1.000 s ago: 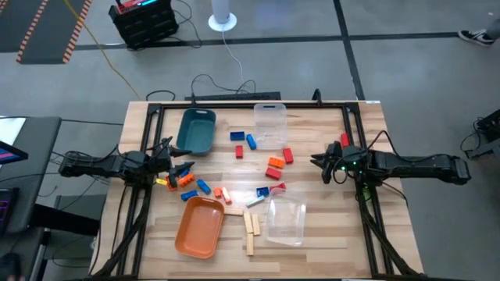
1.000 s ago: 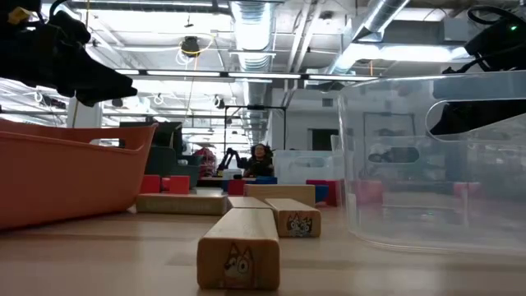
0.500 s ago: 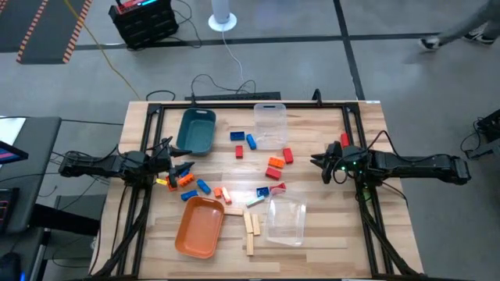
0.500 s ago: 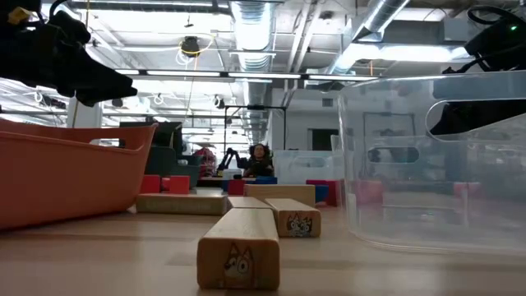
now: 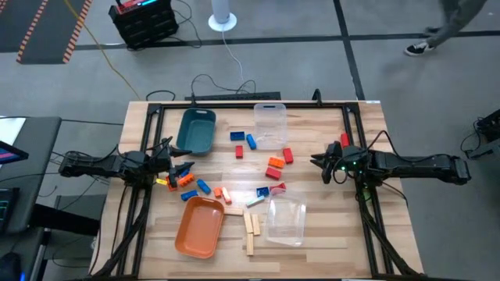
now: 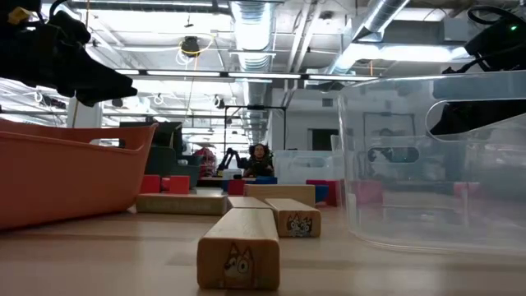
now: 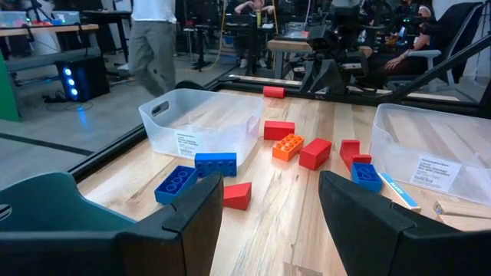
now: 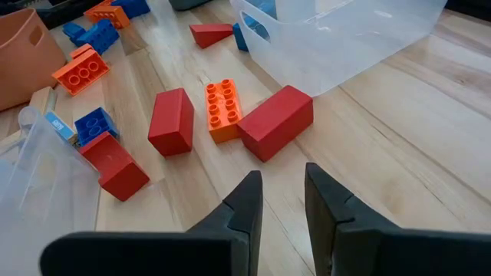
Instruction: Sort blocks
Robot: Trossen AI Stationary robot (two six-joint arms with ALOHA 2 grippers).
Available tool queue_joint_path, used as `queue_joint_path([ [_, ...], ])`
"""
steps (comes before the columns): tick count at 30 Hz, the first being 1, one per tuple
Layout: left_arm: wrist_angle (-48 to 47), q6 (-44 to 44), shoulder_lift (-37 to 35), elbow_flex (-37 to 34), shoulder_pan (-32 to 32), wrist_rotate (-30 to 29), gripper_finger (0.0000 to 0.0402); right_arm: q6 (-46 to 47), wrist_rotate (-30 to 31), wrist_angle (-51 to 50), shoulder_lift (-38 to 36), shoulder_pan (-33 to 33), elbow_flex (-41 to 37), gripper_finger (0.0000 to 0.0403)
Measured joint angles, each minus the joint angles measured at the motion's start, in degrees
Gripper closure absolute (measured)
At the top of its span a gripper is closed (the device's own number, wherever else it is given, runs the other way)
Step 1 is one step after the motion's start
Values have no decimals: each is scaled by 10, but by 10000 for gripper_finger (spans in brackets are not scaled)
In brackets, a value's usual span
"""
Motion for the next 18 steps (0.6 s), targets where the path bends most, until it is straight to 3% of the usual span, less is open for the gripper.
queue_joint_path([
  [7, 10, -7, 0, 0, 0, 0, 192, 0, 0, 0, 0, 0, 0, 322],
  [14, 71, -87, 0, -4, 0, 0, 192, 4, 0, 5, 0, 0, 0, 322],
  [18, 99, -95, 0, -4, 0, 0, 192, 90, 1, 50, 0, 1, -1, 322],
])
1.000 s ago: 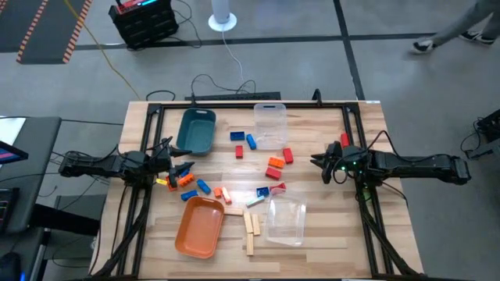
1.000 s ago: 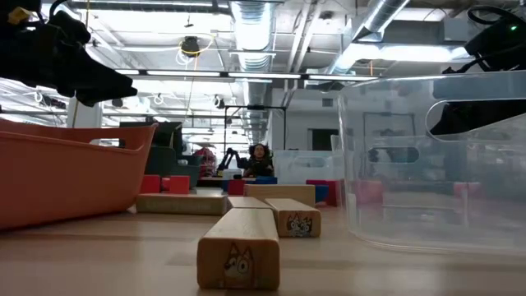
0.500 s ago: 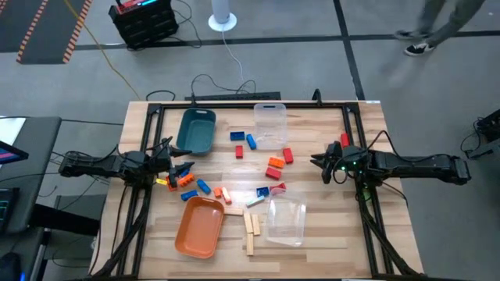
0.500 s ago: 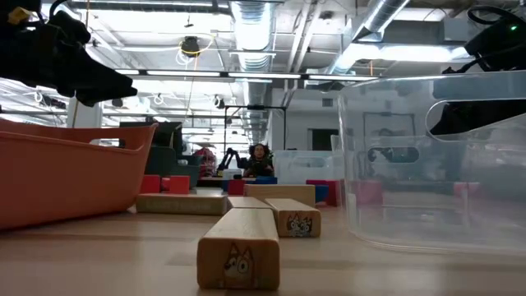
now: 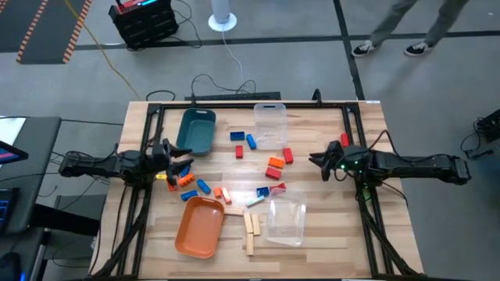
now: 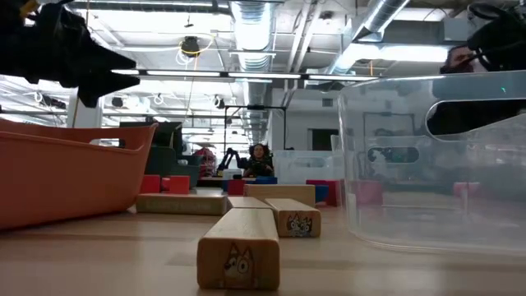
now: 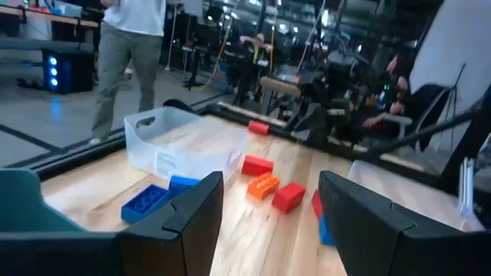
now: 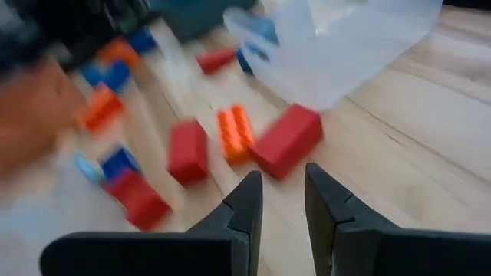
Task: Sort blocks
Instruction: Put the red wooden block into the top transparent bin
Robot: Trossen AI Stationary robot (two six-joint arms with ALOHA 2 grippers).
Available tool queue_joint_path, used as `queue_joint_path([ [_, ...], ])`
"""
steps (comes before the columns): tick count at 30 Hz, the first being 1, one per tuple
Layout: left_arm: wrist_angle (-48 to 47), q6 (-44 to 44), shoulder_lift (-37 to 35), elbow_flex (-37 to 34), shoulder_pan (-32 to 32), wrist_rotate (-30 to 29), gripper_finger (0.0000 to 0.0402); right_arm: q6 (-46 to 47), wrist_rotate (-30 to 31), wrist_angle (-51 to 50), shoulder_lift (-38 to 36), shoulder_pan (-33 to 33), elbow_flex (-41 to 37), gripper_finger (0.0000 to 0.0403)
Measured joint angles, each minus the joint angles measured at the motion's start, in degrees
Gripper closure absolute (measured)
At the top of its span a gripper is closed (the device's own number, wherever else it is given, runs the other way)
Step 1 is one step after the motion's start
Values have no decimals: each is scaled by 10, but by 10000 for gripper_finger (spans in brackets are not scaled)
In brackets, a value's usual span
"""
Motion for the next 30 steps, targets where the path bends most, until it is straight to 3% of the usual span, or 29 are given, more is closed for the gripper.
queue_joint_path([
  [5, 14, -4, 0, 1, 0, -3, 192, 3, 9, 98, 0, -1, 0, 322],
  [11, 11, -44, 0, 2, 0, -45, 192, 11, 10, 174, 0, 7, 0, 322],
  [16, 11, -55, 0, 2, 0, -64, 192, -75, -24, 223, 11, 17, 3, 322],
  [21, 7, -95, 0, 2, 0, -61, 192, -108, -3, 186, 72, 18, 52, 322],
  [26, -1, 16, 0, 23, 1, -47, 192, -137, 8, 142, 195, 10, 139, 321],
  [30, -29, 56, 5, 61, 1, -66, 192, -136, 33, 7, 298, 11, 241, 310],
])
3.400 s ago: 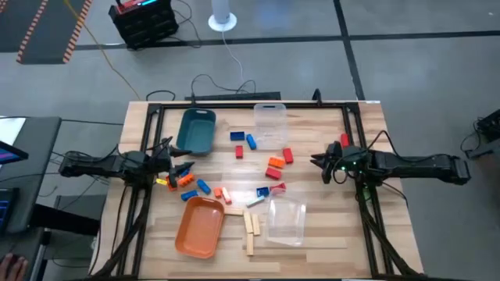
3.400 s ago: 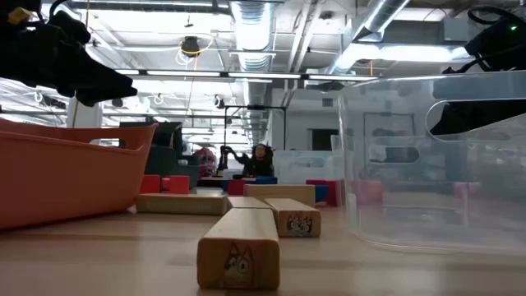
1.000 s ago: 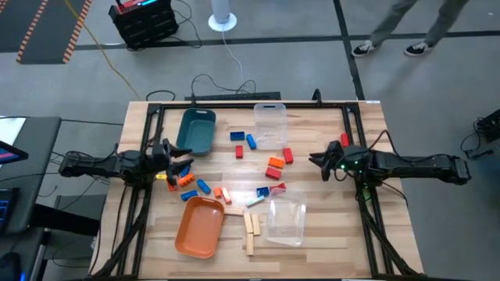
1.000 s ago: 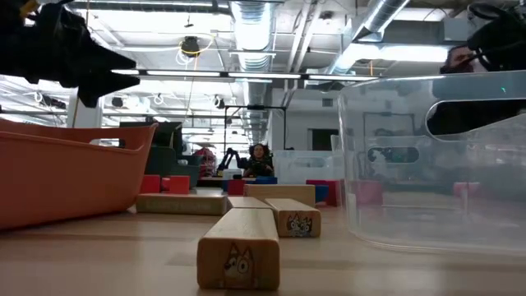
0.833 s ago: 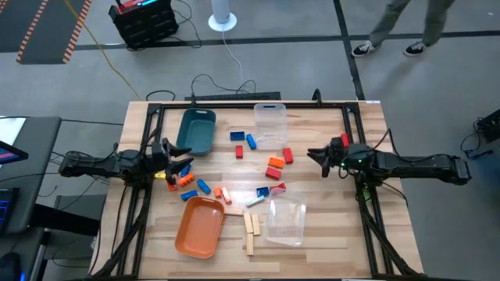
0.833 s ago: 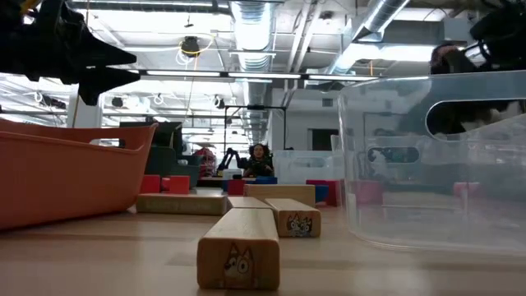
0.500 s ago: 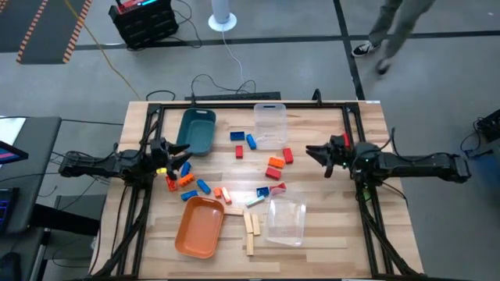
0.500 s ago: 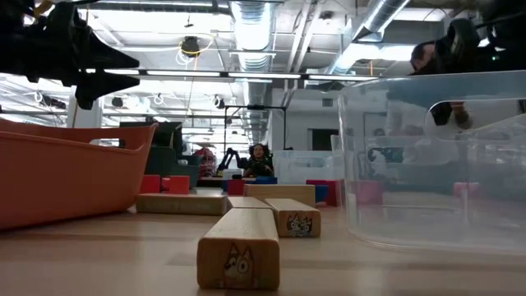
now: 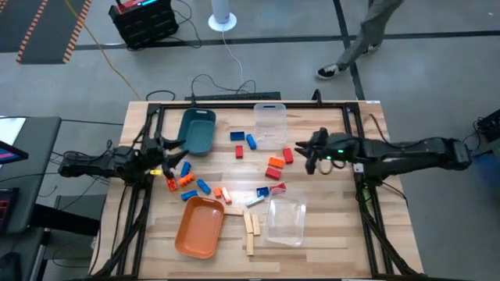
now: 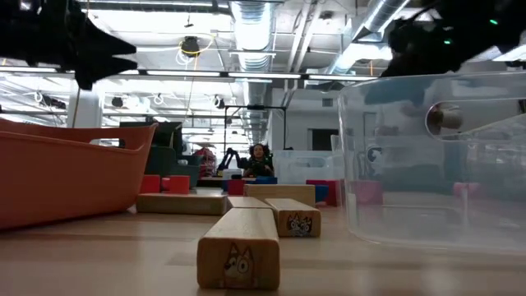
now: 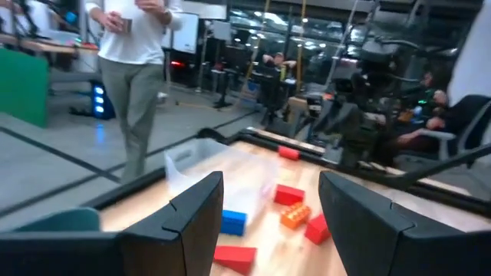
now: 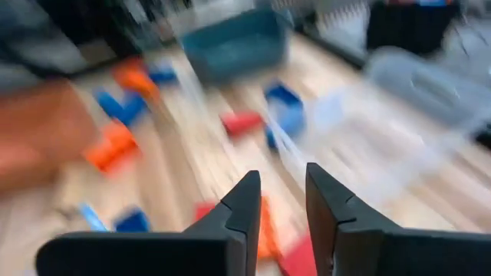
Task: Sort blocks
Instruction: Put the red wooden block into the top transparent bin
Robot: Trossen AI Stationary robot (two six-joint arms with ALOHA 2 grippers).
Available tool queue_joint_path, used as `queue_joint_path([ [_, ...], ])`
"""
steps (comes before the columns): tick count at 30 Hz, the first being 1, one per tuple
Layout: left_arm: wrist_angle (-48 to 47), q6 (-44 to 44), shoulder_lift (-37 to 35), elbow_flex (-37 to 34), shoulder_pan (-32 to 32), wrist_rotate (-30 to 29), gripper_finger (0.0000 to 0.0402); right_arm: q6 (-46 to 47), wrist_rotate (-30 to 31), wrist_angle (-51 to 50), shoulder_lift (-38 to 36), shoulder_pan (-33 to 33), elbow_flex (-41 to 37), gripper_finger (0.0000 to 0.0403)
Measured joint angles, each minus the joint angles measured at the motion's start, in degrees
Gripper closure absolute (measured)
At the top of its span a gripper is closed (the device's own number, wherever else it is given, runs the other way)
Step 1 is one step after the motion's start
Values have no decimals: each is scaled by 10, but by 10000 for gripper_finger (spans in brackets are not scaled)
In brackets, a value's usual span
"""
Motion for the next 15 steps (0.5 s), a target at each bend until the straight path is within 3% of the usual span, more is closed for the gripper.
queue_joint_path([
  [6, -58, -9, 54, 48, 0, -24, 192, 6, 17, -163, 125, -1, 107, 258],
  [15, -81, -56, 202, 119, 25, -28, 192, 69, 6, -210, 191, -5, 118, 149],
])
